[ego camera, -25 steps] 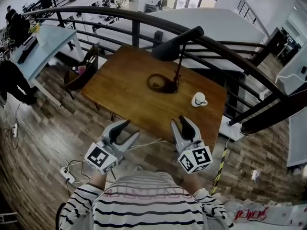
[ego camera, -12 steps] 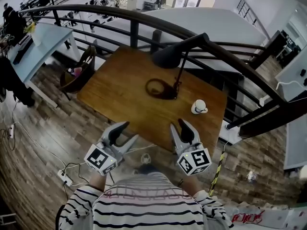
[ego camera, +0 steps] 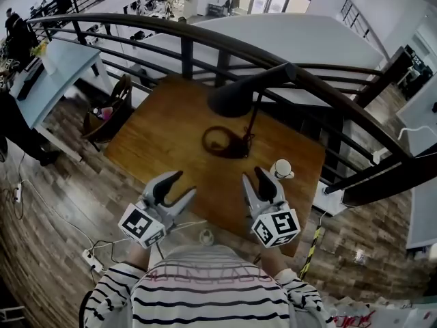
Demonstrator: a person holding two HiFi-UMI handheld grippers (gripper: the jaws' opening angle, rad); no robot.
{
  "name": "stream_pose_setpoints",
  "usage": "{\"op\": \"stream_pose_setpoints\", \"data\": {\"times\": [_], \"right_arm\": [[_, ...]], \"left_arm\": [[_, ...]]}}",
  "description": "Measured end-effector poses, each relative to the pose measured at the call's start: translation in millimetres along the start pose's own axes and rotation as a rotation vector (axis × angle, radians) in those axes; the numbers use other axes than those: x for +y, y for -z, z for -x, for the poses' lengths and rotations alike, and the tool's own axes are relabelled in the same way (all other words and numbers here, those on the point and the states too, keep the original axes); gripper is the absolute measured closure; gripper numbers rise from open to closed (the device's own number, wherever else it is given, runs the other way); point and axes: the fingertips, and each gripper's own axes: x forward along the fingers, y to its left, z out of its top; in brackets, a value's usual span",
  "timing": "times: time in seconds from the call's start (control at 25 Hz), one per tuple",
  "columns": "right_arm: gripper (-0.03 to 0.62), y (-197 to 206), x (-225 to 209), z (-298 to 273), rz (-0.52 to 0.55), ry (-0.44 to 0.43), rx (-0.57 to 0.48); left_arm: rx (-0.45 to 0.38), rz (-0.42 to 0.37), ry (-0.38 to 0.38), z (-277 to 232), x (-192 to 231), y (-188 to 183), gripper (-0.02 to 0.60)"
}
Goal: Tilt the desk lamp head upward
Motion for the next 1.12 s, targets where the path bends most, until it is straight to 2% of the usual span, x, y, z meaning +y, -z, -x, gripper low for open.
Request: {"op": "stream_pose_setpoints", "data": {"times": [0.36, 0.52, 0.72, 1.12], "right_arm": [[0.451, 5, -51, -19, -0.002, 0.012, 0.008], [0.453, 8, -63, -30, -0.005, 0.042, 0.014], [0.453, 1, -74, -56, 0.011, 0.107, 0.005], [0.453, -4, -96, -109, 0.014, 0.278, 0.011]], "left_arm": [[-0.006, 0.011, -0.018, -49, 25, 6, 0.380], [-0.002, 0.033, 0.001, -62, 43, 10, 0.380], [0.000, 0.078, 0.059, -81, 76, 10, 0.380], [0.033, 0.114, 0.227, -122, 143, 1, 0.359]]}}
